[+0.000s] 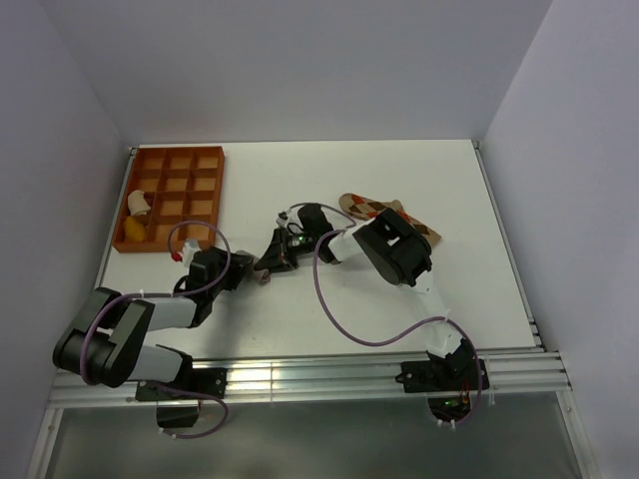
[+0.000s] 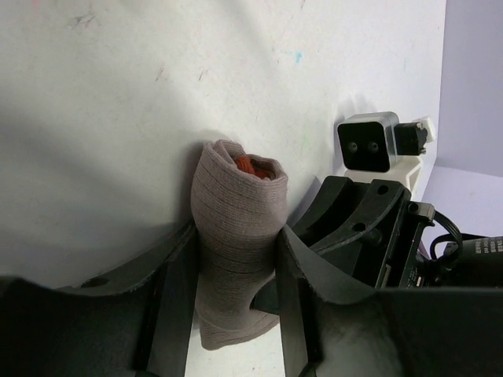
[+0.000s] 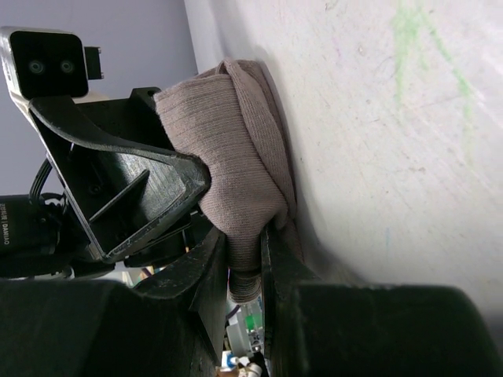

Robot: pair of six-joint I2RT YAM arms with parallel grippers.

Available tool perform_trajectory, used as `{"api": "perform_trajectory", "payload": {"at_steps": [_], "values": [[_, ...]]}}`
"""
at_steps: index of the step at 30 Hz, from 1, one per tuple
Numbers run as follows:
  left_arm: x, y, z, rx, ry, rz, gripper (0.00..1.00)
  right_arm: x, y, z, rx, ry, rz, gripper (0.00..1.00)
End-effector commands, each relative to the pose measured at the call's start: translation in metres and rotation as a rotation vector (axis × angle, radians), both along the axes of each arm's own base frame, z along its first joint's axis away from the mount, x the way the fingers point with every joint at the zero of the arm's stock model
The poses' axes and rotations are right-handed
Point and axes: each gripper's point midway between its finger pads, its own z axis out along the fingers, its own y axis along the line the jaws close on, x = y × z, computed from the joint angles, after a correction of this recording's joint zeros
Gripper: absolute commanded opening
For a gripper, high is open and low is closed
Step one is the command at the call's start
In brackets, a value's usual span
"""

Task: Roll the socks
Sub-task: Roll the sock at the center of the board, then pick up the sock at the center of the board.

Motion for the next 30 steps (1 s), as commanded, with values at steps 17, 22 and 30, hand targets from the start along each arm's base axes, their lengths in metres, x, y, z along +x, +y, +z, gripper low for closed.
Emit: {"api": "perform_trajectory", "payload": {"at_steps": [17,22,30], "values": [[-0.011,0.008,-0.034,0.271,0.249,-0.079,0.00,0.015,-0.054,-0.012,-0.304,-0.254,-0.061,0.48],[-0.009,0.014,-0.031,0.396,0.316,-0.134,0.00,0.025,-0.093,0.014,-0.425,-0.405,-0.105,0.49],[-0.001,0.008,-0.049,0.527,0.457,-0.261,0.00,0.034,-0.130,0.035,-0.472,-0.515,-0.177,0.49]]}}
